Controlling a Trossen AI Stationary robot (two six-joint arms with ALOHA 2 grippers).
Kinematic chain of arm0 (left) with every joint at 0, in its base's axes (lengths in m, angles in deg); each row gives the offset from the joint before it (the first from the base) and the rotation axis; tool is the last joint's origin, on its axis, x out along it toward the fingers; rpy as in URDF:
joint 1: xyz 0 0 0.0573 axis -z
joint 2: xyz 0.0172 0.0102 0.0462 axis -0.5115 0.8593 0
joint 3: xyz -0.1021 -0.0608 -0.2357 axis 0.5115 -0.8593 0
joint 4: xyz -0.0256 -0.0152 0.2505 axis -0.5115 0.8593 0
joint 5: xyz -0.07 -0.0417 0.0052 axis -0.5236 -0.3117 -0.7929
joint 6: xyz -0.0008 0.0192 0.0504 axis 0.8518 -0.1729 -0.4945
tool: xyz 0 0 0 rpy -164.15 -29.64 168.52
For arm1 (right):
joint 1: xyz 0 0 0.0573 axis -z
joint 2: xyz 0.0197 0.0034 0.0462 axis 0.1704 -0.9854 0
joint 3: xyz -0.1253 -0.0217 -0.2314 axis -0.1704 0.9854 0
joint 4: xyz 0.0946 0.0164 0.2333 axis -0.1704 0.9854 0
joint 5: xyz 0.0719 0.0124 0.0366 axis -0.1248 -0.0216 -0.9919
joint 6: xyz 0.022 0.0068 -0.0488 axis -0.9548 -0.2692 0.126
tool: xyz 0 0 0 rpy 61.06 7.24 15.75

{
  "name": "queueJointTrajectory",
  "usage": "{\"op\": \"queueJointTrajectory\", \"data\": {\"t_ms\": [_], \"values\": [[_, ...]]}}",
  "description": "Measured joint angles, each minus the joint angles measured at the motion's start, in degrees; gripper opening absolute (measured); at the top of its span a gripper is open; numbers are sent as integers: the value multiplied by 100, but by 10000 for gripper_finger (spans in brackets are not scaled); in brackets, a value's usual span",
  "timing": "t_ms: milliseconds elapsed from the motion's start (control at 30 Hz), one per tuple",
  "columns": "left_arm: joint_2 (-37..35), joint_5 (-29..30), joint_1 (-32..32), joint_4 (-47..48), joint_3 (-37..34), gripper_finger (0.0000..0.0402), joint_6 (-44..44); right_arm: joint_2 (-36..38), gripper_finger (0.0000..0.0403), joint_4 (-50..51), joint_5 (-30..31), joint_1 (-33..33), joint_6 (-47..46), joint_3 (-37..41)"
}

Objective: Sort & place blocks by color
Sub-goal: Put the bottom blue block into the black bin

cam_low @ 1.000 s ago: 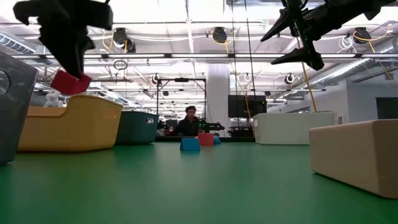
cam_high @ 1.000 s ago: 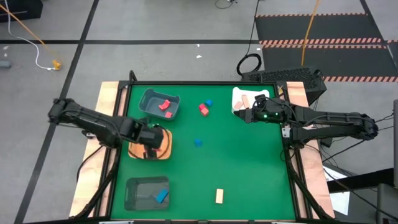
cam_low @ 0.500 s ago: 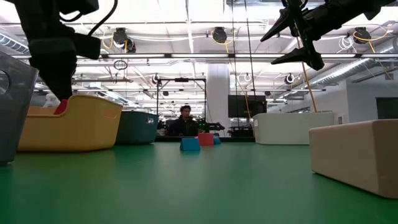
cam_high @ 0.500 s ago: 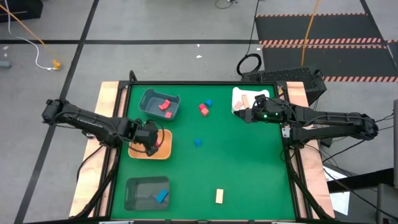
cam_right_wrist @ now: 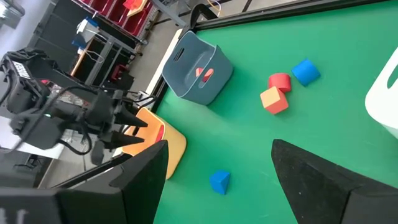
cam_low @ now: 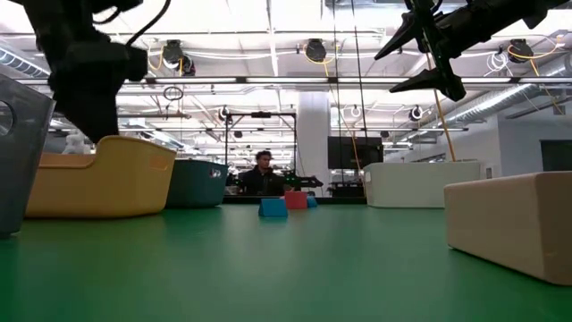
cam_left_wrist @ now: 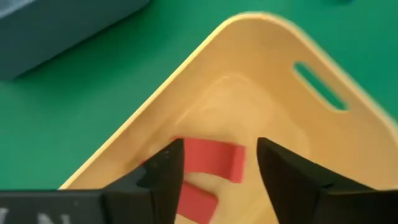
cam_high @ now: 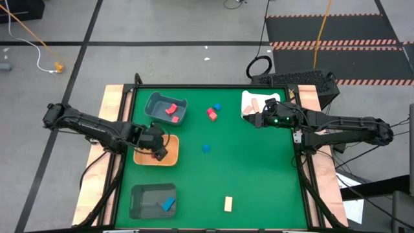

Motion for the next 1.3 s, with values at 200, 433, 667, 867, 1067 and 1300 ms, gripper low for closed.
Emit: {"op": "queueJointTrajectory", "data": {"t_ms": [200,433,667,867,1067,1300], "values": [[-329,180,0,-455,189,235,-41,0,279,0,0,0,7,0],[-282,218,0,-1693,196,239,-946,0,279,-2,0,1,1,0],[329,205,-7,-3161,203,239,-2105,-2,279,0,0,-1,7,0],[972,-125,-153,-4081,200,239,-2491,0,279,-2,0,-1,9,0],[1491,-506,-223,-4616,202,239,-3308,-2,279,0,0,0,2,0],[2106,-507,-223,-5550,200,239,-3253,-2,279,-2,-1,0,7,0]]}}
